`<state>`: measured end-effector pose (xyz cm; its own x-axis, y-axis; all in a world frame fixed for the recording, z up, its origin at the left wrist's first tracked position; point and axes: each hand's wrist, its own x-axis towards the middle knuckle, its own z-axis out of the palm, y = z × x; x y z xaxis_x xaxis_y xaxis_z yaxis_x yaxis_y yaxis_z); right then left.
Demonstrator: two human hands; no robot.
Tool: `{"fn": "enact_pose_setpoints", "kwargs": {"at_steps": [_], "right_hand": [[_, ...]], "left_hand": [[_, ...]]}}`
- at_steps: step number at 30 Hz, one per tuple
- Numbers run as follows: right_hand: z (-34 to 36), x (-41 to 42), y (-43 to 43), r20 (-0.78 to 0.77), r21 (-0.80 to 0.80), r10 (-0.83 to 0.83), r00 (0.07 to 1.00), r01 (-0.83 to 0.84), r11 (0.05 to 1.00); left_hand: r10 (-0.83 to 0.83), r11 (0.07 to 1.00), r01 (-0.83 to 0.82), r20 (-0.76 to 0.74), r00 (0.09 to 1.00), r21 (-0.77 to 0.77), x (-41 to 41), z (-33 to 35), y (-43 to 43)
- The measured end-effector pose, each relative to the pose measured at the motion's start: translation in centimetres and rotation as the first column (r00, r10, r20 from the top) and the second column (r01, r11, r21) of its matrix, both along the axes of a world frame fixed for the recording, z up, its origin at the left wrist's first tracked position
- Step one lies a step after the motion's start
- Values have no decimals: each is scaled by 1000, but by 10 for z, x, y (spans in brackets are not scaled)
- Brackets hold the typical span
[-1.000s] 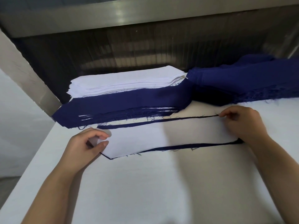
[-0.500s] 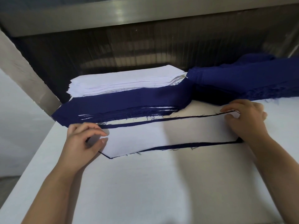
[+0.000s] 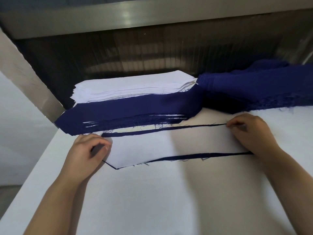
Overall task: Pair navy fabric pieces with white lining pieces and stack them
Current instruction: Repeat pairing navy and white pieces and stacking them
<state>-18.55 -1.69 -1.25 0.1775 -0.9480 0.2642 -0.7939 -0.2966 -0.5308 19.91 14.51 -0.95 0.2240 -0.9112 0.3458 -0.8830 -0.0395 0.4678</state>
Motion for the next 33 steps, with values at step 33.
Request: {"fn": "enact_pose_setpoints", "kwargs": {"at_steps": [33], "right_hand": [[79,16,-82,30,-51,-42,999,43,998]], "left_hand": [[27,993,-35,-67,997,-110,-91,6,-75]]}}
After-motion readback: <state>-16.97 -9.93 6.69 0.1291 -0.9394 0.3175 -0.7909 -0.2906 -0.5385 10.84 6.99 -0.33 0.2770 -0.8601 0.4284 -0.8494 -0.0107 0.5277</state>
